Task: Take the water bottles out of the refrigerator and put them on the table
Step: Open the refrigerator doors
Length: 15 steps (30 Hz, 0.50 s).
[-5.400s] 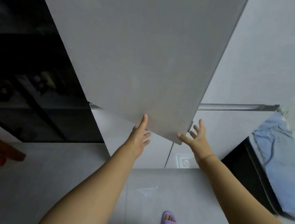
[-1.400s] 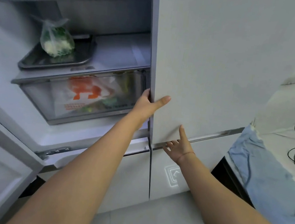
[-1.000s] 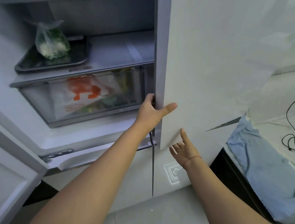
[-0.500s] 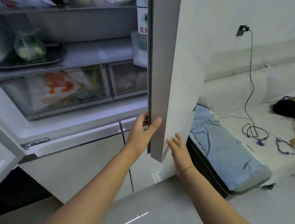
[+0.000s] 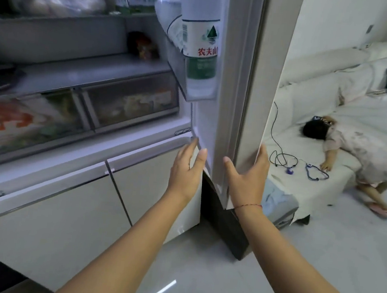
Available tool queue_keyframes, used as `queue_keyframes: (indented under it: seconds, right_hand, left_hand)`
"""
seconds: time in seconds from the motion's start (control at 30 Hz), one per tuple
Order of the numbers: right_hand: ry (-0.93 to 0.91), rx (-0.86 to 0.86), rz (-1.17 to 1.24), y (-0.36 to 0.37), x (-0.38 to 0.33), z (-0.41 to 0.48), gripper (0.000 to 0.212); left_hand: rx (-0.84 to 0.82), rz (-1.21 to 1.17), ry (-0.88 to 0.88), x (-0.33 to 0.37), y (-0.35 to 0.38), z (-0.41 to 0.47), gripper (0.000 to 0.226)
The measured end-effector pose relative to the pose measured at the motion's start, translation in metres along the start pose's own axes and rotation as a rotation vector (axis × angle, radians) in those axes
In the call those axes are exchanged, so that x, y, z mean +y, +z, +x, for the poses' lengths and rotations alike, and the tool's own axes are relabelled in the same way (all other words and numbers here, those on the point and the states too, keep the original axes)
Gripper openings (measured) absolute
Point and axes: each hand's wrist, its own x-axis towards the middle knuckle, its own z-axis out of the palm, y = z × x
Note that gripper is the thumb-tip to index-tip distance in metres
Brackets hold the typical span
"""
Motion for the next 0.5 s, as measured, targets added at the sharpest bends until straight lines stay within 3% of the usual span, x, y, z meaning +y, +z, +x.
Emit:
queue_keyframes:
  seconds: [0.17, 0.4, 0.5]
  right_hand:
    - [0.072, 0.08, -0.019, -0.032, 0.012, 0.054, 0.08]
    - [0.073, 0.042, 0.021, -0.072, 0.03, 0.118, 0.039]
    - [0.108, -0.001, 0.025, -0.079, 0.04, 0.142, 0.048]
  left_hand:
    - [-0.177, 0.076, 0.095, 0.025, 0.039, 0.033, 0.058]
    - [-0.45, 0.107, 0.164, 0.052, 0.104, 0.074, 0.069]
    - [-0.547, 0.083, 0.158, 0.057, 0.124, 0.088, 0.076]
